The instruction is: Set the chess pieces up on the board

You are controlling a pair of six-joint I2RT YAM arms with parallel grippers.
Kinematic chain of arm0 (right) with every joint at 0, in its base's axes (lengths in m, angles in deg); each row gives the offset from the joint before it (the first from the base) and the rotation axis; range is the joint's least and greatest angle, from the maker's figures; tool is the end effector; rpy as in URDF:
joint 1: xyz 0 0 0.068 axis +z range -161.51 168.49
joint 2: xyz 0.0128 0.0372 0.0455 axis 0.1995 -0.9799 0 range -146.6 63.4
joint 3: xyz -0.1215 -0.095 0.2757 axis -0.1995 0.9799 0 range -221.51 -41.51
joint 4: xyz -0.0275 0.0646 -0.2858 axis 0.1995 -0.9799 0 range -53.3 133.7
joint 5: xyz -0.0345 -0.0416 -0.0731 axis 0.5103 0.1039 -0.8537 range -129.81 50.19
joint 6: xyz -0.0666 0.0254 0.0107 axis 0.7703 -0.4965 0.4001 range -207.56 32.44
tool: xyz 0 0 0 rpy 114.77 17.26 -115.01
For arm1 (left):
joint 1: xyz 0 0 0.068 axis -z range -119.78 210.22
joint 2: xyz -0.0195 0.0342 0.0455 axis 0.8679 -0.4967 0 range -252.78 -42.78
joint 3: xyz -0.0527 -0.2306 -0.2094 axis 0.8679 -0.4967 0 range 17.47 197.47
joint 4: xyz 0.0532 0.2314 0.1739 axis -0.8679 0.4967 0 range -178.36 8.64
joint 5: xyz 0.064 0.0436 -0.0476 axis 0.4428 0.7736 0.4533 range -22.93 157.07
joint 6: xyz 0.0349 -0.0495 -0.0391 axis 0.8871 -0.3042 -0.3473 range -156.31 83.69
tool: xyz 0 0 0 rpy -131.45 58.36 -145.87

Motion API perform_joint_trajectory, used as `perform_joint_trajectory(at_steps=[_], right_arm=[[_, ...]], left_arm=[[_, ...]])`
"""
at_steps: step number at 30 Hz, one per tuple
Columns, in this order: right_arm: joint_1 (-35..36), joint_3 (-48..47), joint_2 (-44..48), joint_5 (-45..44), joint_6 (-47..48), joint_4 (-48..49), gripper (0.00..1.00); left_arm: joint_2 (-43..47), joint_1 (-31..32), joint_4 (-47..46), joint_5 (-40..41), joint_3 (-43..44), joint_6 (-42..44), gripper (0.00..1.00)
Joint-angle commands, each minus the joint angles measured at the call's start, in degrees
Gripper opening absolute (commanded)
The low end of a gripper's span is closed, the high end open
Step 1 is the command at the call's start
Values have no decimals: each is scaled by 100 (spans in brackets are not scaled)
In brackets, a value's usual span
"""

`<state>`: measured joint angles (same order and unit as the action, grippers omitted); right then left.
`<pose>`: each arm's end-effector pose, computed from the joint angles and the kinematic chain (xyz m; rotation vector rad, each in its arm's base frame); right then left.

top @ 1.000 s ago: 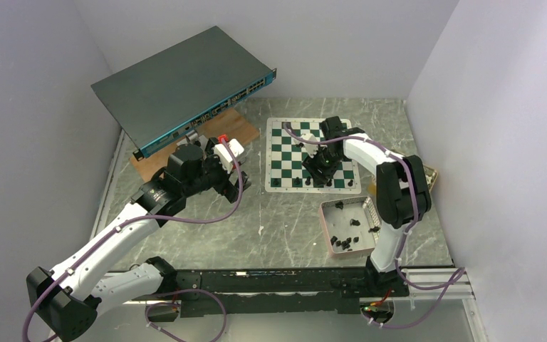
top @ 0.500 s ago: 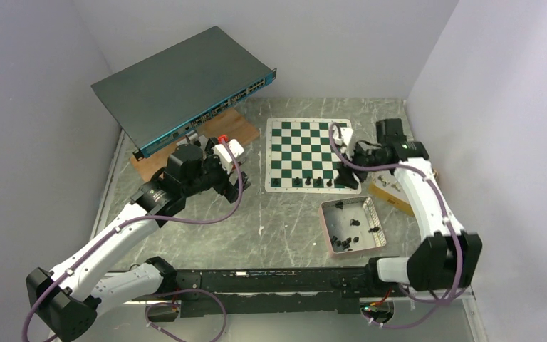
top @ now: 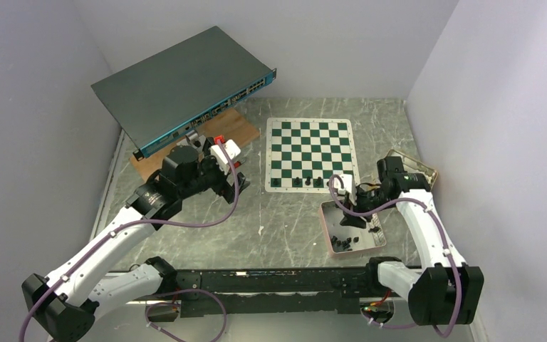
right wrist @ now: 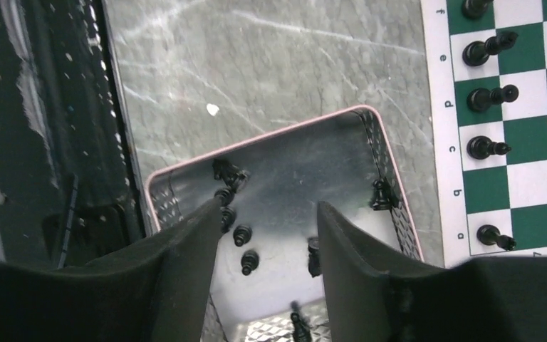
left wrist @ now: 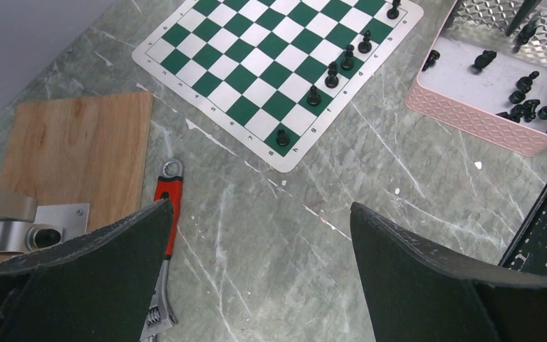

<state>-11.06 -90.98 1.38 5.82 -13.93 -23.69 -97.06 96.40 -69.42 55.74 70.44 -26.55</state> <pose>0.1814 0.0440 0.2696 -1.5438 1.8960 0.6971 0.1911 -0.1543 0.3716 0.8826 1.7377 -0.4976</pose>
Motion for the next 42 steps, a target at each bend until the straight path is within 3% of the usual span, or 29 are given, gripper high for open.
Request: perform_joint_trajectory(at_steps=[1,5,9,16,23,30,35,42], right_arm=[[-21,338,5,-410,639,340,48],[-18,700,-5,-511,641,755,31],[-18,798,-29,-834,727,923,29],[-397,1001,-408,-1781,1108,1025,30],[-940,1017,-795,-1541,1721,1211,34],[-968,1023,-1145,-1150,2259,1256,38],[-968,956,-1317,-901,2497,1216,47],[-963,953,-1571,-941,2339,1421,45]], left_arm=[[155,-16,-131,-136,36,-35,100],[154,-15,-130,-124,29,-18,100],[142,-15,-129,-110,21,-18,100],[125,-16,-138,-174,28,-18,100],[157,-18,-138,-172,20,-9,100],[155,-15,-138,-203,20,-9,100],[150,-16,-144,-194,20,0,100],[150,-17,-137,-218,20,0,100]])
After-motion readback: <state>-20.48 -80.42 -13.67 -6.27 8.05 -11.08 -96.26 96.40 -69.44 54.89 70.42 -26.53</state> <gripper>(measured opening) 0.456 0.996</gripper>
